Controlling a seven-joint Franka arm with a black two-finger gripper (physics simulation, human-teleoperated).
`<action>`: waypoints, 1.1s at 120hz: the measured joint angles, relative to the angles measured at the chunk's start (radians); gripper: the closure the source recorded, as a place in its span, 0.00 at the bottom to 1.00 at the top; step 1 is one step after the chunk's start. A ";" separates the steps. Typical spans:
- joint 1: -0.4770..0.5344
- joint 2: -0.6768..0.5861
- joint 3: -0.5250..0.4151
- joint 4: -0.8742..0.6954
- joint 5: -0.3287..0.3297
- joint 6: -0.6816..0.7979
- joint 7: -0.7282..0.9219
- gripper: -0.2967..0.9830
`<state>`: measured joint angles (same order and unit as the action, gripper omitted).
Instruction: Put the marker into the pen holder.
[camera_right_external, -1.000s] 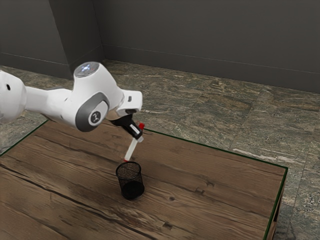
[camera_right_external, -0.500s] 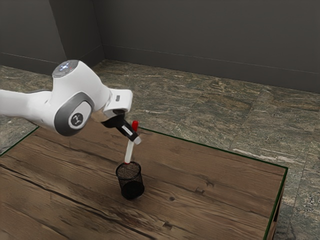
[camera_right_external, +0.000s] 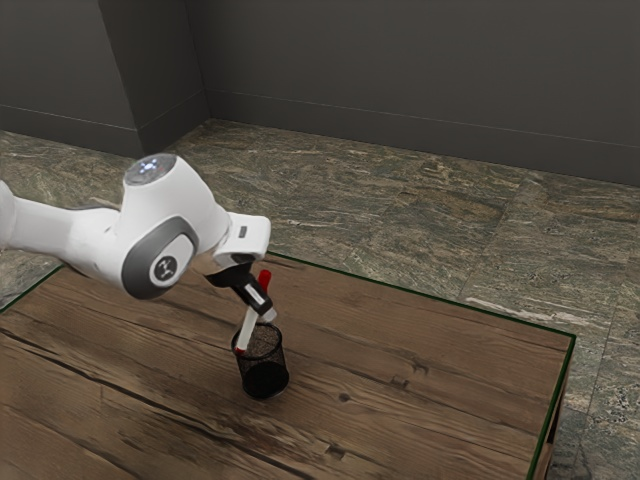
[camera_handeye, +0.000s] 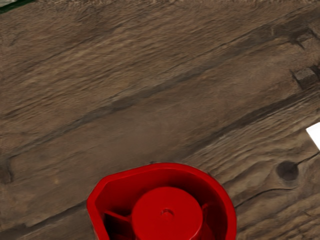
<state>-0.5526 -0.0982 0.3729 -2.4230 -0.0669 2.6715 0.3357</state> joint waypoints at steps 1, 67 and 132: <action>0.000 0.001 0.000 0.001 0.000 0.003 0.001 0.82; 0.011 0.090 -0.027 -0.003 -0.016 0.131 0.054 0.82; -0.013 0.093 -0.002 0.481 -0.008 -0.167 0.100 0.35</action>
<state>-0.5652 -0.0050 0.3710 -1.9422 -0.0752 2.5048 0.4354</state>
